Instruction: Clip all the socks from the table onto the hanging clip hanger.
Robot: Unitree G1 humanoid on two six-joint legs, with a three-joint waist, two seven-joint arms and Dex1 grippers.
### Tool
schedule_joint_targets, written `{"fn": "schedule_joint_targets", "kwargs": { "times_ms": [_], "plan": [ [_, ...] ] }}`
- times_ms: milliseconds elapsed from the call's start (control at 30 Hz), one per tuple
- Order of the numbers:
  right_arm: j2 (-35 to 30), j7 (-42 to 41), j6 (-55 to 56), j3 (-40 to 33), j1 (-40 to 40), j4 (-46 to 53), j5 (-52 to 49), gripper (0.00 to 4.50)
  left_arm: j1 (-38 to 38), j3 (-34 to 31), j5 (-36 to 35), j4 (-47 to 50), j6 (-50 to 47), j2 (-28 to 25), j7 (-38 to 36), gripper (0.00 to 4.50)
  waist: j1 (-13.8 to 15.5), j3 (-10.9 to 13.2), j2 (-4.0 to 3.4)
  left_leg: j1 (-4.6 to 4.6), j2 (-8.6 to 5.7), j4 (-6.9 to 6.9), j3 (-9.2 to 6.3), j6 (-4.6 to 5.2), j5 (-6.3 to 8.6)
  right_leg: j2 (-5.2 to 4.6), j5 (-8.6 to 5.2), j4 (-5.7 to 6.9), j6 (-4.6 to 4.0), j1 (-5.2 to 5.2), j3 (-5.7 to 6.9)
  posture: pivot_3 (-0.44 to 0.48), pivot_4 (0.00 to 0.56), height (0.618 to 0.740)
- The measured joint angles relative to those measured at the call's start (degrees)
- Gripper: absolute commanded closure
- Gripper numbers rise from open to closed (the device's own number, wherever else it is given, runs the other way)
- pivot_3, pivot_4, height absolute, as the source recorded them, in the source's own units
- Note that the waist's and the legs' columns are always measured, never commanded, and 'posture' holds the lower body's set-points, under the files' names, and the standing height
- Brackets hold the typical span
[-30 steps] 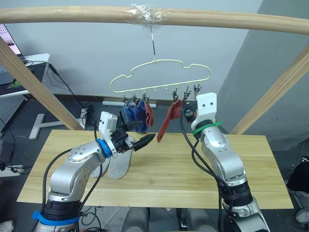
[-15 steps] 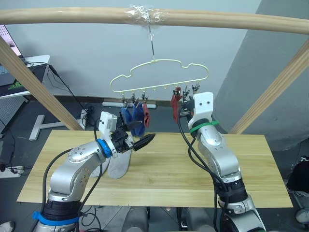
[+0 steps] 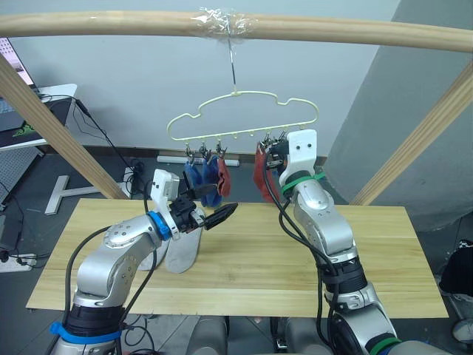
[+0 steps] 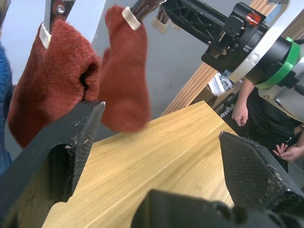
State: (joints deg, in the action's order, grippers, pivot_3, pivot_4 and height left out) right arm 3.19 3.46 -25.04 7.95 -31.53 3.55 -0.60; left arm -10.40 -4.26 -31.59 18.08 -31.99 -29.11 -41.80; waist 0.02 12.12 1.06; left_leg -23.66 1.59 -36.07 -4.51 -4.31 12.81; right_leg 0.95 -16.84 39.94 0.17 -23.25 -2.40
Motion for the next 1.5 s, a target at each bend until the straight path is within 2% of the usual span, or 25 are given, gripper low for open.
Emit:
{"fn": "schedule_joint_targets", "kwargs": {
  "times_ms": [400,500,733,800,1100,1200,1333,1500],
  "plan": [
    [0.22,-0.09,0.88,0.00,-0.03,-0.01,0.98,3.42,0.02,-0.02,-0.04,0.02,-0.06,0.14,0.17,0.00,0.02,0.00,0.00,0.00,0.00,0.00,-0.01,0.00,0.00,0.00,0.00,0.01,0.00,0.00,0.01,0.136,0.181,0.740],
    [0.26,-0.09,0.95,-0.04,-0.03,-0.01,1.14,2.91,0.02,-0.02,-0.04,0.02,-0.07,0.14,0.20,0.00,0.01,0.00,0.00,0.00,0.01,0.00,-0.01,0.00,0.00,0.00,0.00,0.01,0.00,0.00,0.00,0.138,0.183,0.740],
    [0.62,-0.12,1.06,-0.05,-0.03,-0.01,1.52,0.57,0.02,-0.02,-0.05,0.04,-0.10,0.14,0.27,0.00,0.02,0.00,0.00,0.00,0.01,0.00,-0.01,0.00,0.00,0.00,0.00,0.01,0.00,0.00,0.00,0.139,0.184,0.740],
    [0.64,-0.12,1.07,-0.07,-0.03,-0.01,1.53,0.04,0.02,-0.02,-0.06,0.04,-0.11,0.14,0.48,0.00,0.02,0.00,0.00,0.00,0.01,0.00,-0.01,0.00,0.00,0.00,0.00,0.01,0.00,0.00,0.00,0.139,0.184,0.740],
    [0.89,-0.11,1.07,-0.13,-0.03,-0.02,1.55,0.04,0.02,-0.02,-0.06,0.04,-0.11,0.14,0.73,0.00,0.02,0.00,0.00,0.00,0.01,0.00,-0.01,0.00,0.00,0.00,0.00,0.01,0.00,0.00,0.01,0.138,0.185,0.740],
    [1.32,-0.11,1.07,-0.24,-0.03,-0.02,1.51,0.90,0.01,-0.02,-0.06,0.04,-0.11,0.14,0.73,0.00,0.02,0.00,0.00,0.00,0.01,0.00,-0.01,0.00,0.00,0.00,0.00,0.01,0.00,0.00,0.00,0.137,0.186,0.740],
    [1.50,-0.11,1.07,-0.53,-0.03,-0.02,1.52,2.28,0.02,-0.02,-0.06,0.04,-0.11,0.14,0.73,0.00,0.02,0.00,0.00,0.00,0.01,0.00,-0.01,0.00,0.00,0.00,0.00,0.01,0.00,0.00,0.00,0.138,0.187,0.740],
    [1.60,-0.11,1.07,-1.10,-0.03,-0.02,1.53,2.28,0.02,-0.02,-0.06,0.04,-0.11,0.16,0.94,0.00,0.02,0.00,0.00,0.00,0.01,0.00,-0.01,0.00,0.00,0.00,0.00,0.01,0.00,0.00,0.00,0.138,0.188,0.740]
  ]
}}
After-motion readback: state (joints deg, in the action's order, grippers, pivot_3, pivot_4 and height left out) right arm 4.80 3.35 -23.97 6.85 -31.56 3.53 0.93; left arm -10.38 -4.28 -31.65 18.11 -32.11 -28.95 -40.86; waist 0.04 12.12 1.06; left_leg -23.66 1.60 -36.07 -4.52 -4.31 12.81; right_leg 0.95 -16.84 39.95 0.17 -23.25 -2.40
